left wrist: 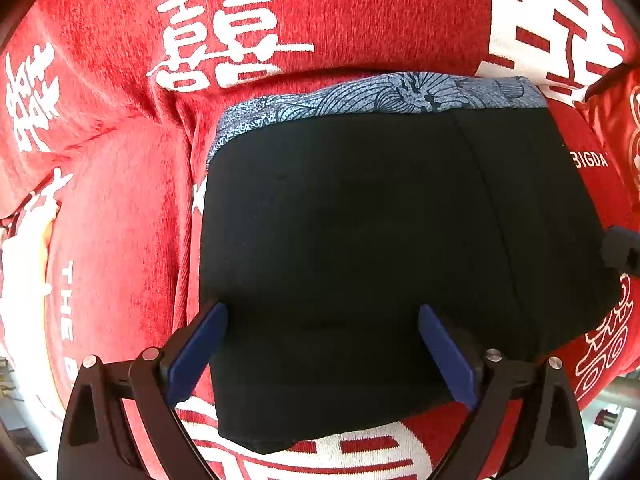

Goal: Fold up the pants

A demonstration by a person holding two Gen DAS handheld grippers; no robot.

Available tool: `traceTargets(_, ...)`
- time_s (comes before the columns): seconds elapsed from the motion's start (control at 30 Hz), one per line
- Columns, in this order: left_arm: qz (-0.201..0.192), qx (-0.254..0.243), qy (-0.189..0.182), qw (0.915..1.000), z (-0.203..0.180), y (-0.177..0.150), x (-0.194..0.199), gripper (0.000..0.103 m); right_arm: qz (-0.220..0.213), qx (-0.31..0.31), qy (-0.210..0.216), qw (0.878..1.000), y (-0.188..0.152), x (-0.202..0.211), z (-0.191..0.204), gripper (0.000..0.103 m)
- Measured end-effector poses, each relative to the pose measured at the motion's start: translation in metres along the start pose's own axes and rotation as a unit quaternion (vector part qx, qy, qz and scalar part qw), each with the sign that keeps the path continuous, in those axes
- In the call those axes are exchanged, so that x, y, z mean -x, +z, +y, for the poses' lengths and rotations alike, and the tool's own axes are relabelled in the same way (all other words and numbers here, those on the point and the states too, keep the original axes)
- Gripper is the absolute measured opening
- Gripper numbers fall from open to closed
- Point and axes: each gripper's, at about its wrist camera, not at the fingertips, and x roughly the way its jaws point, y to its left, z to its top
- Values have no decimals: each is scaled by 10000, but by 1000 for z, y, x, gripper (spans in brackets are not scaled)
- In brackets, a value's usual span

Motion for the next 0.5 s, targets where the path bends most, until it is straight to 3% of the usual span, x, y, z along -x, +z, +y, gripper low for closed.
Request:
traceTargets(0.3,125,107,176,9997,0,3,-6,102,393,260,-143,9988,1,-24,-15,57)
traceTargets(0.5,154,231,374,9989,-5,2,-5,102,505,371,46,9980,0,-28,-20,59)
